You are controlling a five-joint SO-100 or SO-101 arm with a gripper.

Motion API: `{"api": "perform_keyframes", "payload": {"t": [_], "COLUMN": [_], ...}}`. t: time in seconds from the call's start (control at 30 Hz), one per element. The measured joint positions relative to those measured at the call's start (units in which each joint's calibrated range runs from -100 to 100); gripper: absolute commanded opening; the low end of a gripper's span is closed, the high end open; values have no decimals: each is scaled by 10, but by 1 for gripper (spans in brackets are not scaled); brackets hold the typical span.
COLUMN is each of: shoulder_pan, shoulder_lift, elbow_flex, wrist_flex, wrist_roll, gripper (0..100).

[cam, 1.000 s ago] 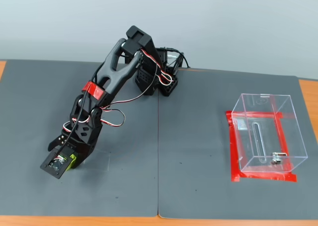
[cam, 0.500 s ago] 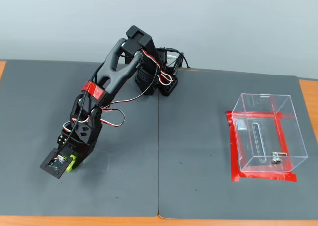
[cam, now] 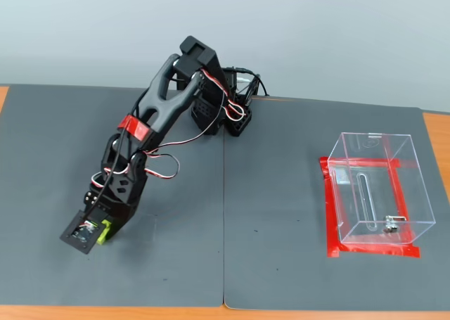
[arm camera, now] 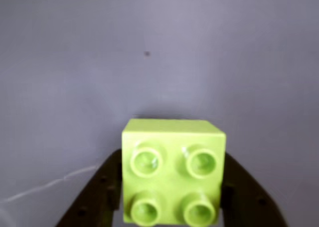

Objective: Pick the green lego block and place it into the transparent box

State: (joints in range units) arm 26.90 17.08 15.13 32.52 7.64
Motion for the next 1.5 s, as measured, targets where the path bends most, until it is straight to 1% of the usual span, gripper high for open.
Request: {"api": "perform_keyframes", "payload": {"t": [0.3, 0.63, 0.83, 0.97, 1.0, 1.1, 1.33, 1.37, 1.5], "shoulder_pan": [-69, -183, -304, -397, -437, -485, -669, -710, -773], "shoulder_lift": [-155, -313, -400, -455, -477, -505, -542, -545, -546], "elbow_flex": [5, 35, 64, 84, 93, 102, 107, 106, 107], "wrist_flex": [95, 176, 188, 188, 188, 189, 190, 183, 153], "wrist_roll": [0, 2, 0, 3, 3, 1, 0, -1, -4], "gripper": [9, 8, 8, 9, 9, 9, 9, 9, 9]}}
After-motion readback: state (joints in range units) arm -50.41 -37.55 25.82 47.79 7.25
